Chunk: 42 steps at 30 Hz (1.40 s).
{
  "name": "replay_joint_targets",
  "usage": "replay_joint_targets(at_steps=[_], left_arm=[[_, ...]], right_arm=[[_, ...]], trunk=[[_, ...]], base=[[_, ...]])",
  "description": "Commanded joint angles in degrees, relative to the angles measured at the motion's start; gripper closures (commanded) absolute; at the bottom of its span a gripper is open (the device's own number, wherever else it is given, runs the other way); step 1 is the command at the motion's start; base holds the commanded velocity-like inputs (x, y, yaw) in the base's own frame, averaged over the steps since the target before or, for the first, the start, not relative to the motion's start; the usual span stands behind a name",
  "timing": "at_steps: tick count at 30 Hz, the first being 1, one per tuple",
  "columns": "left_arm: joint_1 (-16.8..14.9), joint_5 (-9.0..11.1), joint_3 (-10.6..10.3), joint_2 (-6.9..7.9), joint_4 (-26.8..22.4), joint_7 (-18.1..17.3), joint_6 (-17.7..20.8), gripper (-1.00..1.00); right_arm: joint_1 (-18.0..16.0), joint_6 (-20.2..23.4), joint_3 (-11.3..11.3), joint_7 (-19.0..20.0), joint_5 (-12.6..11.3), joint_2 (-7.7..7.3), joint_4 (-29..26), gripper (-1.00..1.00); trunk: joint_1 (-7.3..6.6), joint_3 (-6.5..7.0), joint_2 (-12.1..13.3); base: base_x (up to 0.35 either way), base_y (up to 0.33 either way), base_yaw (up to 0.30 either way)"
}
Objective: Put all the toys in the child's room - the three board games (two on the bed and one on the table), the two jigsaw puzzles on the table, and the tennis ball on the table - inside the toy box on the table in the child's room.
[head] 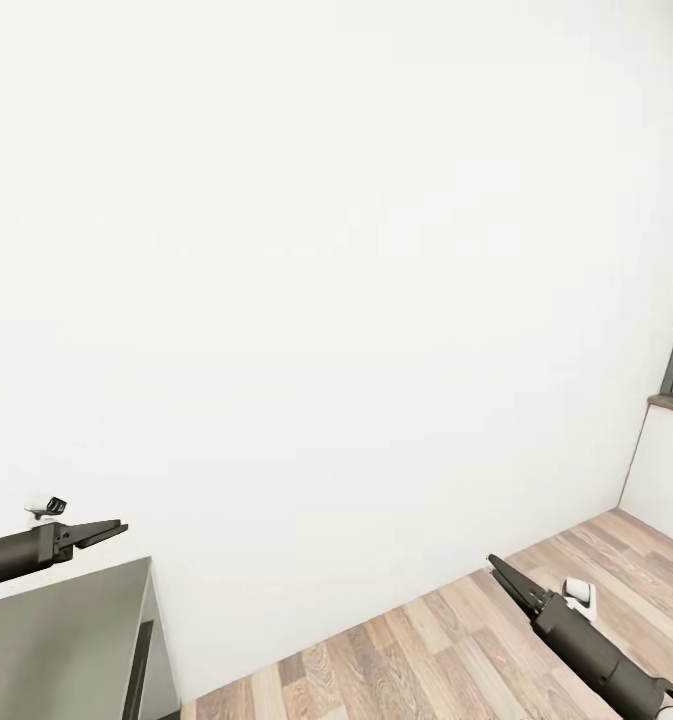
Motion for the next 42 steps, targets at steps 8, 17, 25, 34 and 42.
replay_joint_targets(at_steps=[8, 17, 25, 34, 42], left_arm=[[0.0, -0.08, 0.02, -0.09, 0.04, -0.2, 0.61, -1.0], [0.0, -0.16, 0.06, -0.16, 0.09, -0.2, 0.61, -1.0], [0.0, -0.3, 0.07, -0.77, 0.09, -0.2, 0.61, -1.0], [0.0, -0.34, 0.07, -0.86, 0.09, -0.2, 0.61, -1.0], [0.0, -0.34, 0.07, -0.94, 0.09, -0.2, 0.61, -1.0]], right_arm=[[0.04, 0.61, -0.52, -0.05, -0.45, -0.09, 0.01, -1.0], [0.09, 0.78, -1.65, -0.02, -0.48, -0.11, 0.05, -1.0], [0.1, 0.82, -1.73, -0.01, -0.48, -0.13, 0.34, -1.0], [0.1, 0.82, -1.73, -0.01, -0.48, -0.13, 0.53, -1.0], [0.1, 0.82, -1.77, -0.01, -0.48, -0.17, 0.63, -1.0]], trunk=[[0.02, -0.04, -0.03], [0.02, -0.66, -0.03], [0.02, -1.18, -0.03], [0.02, -1.66, -0.03], [0.02, -2.0, -0.03]], base=[[0.0, -0.031, -0.077], [0.0, -0.121, -0.139], [0.0, -0.104, -0.205], [0.0, -0.018, -0.23], [0.0, -0.001, -0.246]])
